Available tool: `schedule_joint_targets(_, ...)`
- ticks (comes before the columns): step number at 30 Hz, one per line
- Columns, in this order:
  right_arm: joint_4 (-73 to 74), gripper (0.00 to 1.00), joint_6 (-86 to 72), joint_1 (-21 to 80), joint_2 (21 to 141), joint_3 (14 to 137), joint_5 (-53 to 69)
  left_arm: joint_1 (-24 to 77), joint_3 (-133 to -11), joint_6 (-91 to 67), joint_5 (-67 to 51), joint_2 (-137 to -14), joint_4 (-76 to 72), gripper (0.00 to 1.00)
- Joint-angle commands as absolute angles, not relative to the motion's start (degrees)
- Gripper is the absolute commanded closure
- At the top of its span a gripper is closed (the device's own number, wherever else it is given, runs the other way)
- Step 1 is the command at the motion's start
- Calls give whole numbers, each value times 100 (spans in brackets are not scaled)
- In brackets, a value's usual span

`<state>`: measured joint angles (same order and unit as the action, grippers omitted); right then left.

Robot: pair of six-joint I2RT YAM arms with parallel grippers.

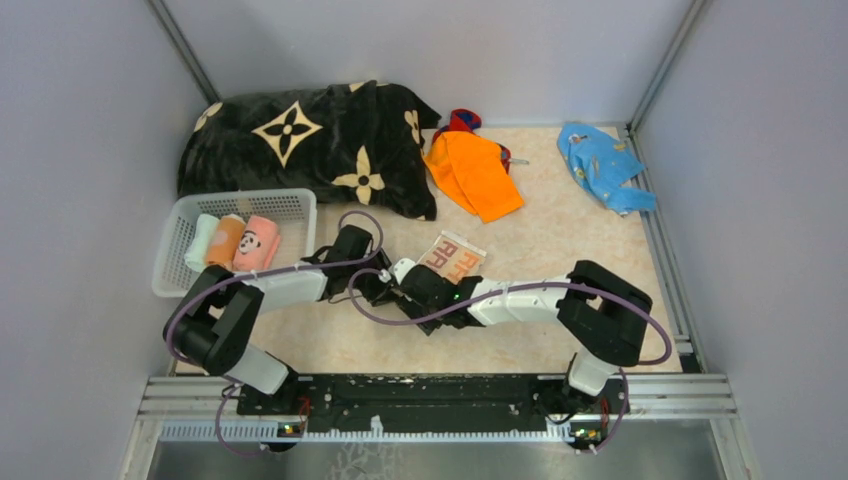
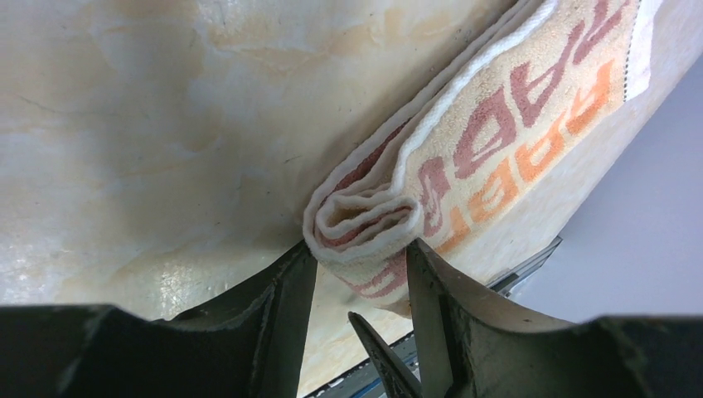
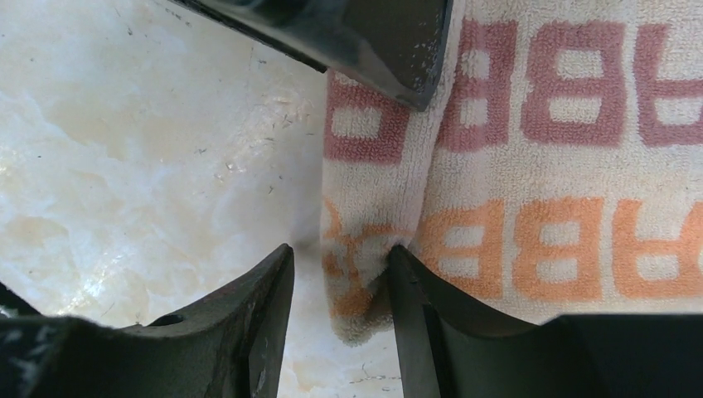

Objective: Roll the towels
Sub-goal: Roll the towel at the center of the board.

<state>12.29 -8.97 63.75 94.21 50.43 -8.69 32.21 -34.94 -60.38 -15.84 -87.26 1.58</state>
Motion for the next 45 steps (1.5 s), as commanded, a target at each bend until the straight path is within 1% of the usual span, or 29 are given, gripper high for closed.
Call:
schedule_joint_targets(1,1820,54,-892,6517,9807,4956,-1349,3230,-3272,-6035,-630,-9223,1803,46)
schedule_joint_targets(4,1918,56,-834,6601,9945,5043,-1602,3226,-3448,-6076,-581,-9380,2015,47)
schedule_joint_targets(5,1960,56,-815,6645,10000,5079,-1702,3233,-3494,-6074,-554,-9434,2047,48)
schedule_joint_targets(6,2007,57,-803,6679,10063,5117,-1815,3246,-3538,-6066,-498,-9482,2071,53)
schedule_joint_targets(8,2102,57,-779,6742,10157,5205,-1977,3281,-3635,-6016,-309,-9572,2205,66)
schedule_joint_targets(9,2137,58,-774,6768,10198,5242,-2031,3294,-3699,-5961,-202,-9610,2305,69)
schedule_joint_targets(12,2235,62,-758,6834,10345,5334,-2130,3304,-3776,-5909,-17,-9667,2450,71)
schedule_joint_targets(14,2279,67,-729,6870,10440,5379,-2102,3305,-3783,-5885,-30,-9674,2432,71)
schedule_joint_targets(18,2249,80,-696,6876,10449,5403,-1738,3305,-3835,-5845,-105,-9631,2446,67)
schedule_joint_targets(19,2209,84,-681,6873,10413,5391,-1562,3298,-3847,-5840,-102,-9569,2474,64)
schedule_joint_targets(22,2040,91,-640,6850,10289,5361,-986,3287,-3882,-5889,40,-9179,2641,53)
schedule_joint_targets(25,1802,95,-642,6694,10182,5311,-206,3239,-3881,-5908,120,-8657,2733,48)
schedule_joint_targets(26,1688,100,-653,6602,10119,5275,150,3223,-3858,-5906,127,-8476,2741,46)
schedule_joint_targets(28,1291,100,-736,6349,9958,5154,938,3168,-3765,-5921,108,-8102,2710,43)
schedule_joint_targets(30,907,100,-908,6015,9765,5006,1748,3109,-3631,-5886,34,-7750,2630,42)
schedule_joint_targets(32,490,100,-1136,5642,9618,4832,2789,3050,-3501,-5789,-58,-7422,2563,40)
schedule_joint_targets(37,-641,100,-2012,4771,9692,4474,4413,3007,-3224,-5620,-323,-6715,2423,38)
schedule_joint_targets(40,-1337,100,-2709,4391,9914,4234,4992,3010,-3085,-5592,-468,-6394,2355,37)
schedule_joint_targets(45,-2408,100,-3926,3916,10398,3894,5598,3007,-2742,-5632,-907,-6053,1890,36)
